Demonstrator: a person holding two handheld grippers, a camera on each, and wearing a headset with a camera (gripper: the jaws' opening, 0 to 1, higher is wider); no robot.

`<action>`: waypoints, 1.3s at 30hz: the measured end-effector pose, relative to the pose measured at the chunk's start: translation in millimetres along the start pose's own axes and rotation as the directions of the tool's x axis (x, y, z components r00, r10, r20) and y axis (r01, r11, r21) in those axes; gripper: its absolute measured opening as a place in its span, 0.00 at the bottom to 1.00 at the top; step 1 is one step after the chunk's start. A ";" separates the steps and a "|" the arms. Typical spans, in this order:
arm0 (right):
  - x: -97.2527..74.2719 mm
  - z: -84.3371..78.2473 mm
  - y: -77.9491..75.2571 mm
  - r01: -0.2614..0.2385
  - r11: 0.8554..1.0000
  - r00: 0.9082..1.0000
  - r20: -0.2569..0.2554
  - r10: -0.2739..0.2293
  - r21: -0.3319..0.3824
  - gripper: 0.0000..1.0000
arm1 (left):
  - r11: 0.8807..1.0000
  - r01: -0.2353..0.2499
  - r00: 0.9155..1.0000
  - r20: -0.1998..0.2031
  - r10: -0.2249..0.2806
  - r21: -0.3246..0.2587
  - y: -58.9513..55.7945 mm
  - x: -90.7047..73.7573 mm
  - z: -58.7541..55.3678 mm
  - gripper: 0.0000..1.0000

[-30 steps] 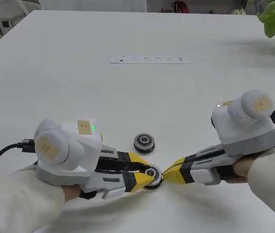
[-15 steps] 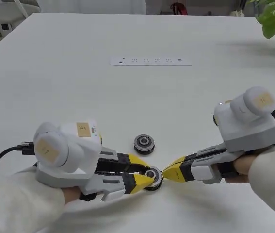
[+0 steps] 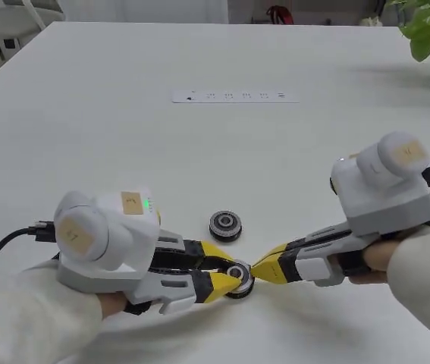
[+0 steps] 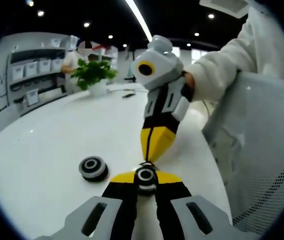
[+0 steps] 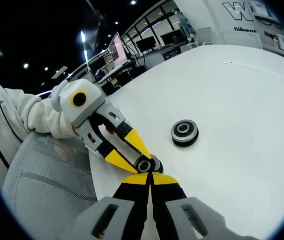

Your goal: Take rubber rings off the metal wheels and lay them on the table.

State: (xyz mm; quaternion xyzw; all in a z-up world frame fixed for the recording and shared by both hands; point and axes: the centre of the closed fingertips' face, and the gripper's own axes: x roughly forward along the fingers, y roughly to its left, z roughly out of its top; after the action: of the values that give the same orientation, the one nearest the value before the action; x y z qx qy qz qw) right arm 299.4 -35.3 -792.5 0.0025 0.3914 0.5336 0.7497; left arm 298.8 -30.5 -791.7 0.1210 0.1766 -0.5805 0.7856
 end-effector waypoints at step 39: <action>-2.1 5.6 1.1 -0.015 1.000 1.000 0.011 0.015 0.001 0.00 | 1.000 -0.004 1.000 -0.004 0.004 0.008 -0.5 0.2 0.5 0.14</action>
State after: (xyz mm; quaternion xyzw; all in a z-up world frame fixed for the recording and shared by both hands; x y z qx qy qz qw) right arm 301.6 -34.2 -787.0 0.0090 0.3876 0.5390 0.7477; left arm 298.4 -31.1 -791.4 0.1255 0.1754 -0.5796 0.7858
